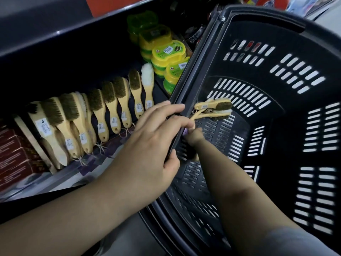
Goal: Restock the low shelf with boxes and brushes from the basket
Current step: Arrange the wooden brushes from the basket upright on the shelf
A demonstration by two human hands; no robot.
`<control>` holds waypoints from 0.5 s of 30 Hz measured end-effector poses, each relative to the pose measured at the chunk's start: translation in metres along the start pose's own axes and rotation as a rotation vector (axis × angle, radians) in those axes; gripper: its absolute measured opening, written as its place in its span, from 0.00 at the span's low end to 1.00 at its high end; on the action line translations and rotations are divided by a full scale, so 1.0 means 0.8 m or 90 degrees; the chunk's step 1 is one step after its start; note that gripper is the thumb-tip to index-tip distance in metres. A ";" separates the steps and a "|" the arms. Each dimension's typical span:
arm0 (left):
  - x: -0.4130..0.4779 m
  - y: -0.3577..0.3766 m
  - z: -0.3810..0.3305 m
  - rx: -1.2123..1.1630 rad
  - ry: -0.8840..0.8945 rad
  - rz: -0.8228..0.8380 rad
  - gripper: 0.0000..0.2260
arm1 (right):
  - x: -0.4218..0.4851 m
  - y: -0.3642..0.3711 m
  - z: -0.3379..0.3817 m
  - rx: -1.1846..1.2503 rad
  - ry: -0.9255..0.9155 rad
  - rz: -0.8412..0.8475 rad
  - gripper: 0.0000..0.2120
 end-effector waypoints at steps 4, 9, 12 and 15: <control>-0.004 -0.003 -0.002 -0.006 -0.015 0.001 0.23 | 0.003 -0.036 -0.001 0.118 0.011 -0.001 0.08; -0.012 -0.005 -0.005 -0.020 -0.033 -0.007 0.24 | 0.012 -0.062 -0.019 0.203 0.061 -0.039 0.05; -0.018 -0.005 -0.005 -0.014 -0.033 -0.002 0.24 | 0.025 -0.058 -0.016 0.197 0.019 -0.042 0.06; -0.022 -0.005 -0.003 0.004 -0.032 -0.004 0.25 | 0.015 -0.044 -0.013 0.056 -0.052 0.012 0.08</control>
Point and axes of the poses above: each hand's wrist, its own x-axis towards the middle knuckle, its own y-axis out of the palm, z = x × y, the point moved 3 cm from there along x, towards the middle knuckle, and after that the axes turned 6 degrees about -z, right-handed, at the moved point
